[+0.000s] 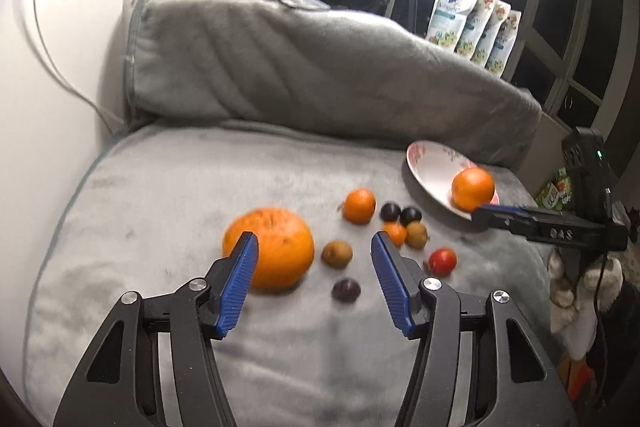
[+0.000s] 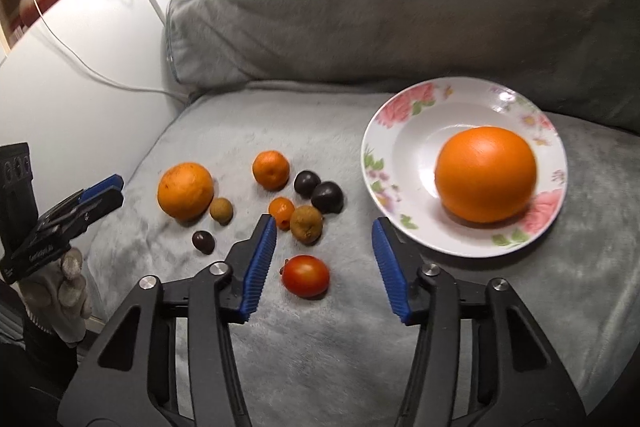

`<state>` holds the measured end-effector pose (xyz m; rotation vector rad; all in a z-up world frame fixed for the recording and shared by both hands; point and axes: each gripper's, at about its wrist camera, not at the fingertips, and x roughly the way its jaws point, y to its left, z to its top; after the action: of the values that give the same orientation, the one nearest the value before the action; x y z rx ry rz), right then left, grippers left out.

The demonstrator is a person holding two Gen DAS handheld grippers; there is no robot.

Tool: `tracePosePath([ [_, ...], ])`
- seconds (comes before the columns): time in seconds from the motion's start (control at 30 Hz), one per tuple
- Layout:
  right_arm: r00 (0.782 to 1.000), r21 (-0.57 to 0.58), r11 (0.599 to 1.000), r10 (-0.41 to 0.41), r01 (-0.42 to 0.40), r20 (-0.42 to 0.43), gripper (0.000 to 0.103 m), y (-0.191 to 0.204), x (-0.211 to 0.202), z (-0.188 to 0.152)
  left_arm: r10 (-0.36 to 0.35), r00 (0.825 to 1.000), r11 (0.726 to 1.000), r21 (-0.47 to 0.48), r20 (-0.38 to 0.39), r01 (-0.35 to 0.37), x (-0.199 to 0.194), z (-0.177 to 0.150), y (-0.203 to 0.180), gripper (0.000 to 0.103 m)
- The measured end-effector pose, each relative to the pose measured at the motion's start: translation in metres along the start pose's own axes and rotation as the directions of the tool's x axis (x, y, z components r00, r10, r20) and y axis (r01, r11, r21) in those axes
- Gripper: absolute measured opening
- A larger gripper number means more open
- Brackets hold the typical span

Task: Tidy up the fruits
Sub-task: 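Open the right gripper and withdraw it toward the loose fruit, then grasp a brown kiwi with the right gripper while the left grasps a dark plum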

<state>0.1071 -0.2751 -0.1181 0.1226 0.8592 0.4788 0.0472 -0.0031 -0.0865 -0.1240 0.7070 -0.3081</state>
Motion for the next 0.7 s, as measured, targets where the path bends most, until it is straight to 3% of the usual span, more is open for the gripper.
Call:
tracePosePath([
  [0.4,0.994,-0.02,1.0,0.006,-0.009,-0.108,0.038,0.014,0.043,0.001,-0.064,0.994,0.998,0.004,-0.086,0.065,0.02,-0.024,-0.012,0.05],
  [0.7,0.988,-0.015,1.0,-0.023,0.021,-0.153,0.037,0.012,0.067,0.004,-0.08,0.986,0.997,0.012,-0.143,0.082,0.041,-0.032,-0.015,0.043],
])
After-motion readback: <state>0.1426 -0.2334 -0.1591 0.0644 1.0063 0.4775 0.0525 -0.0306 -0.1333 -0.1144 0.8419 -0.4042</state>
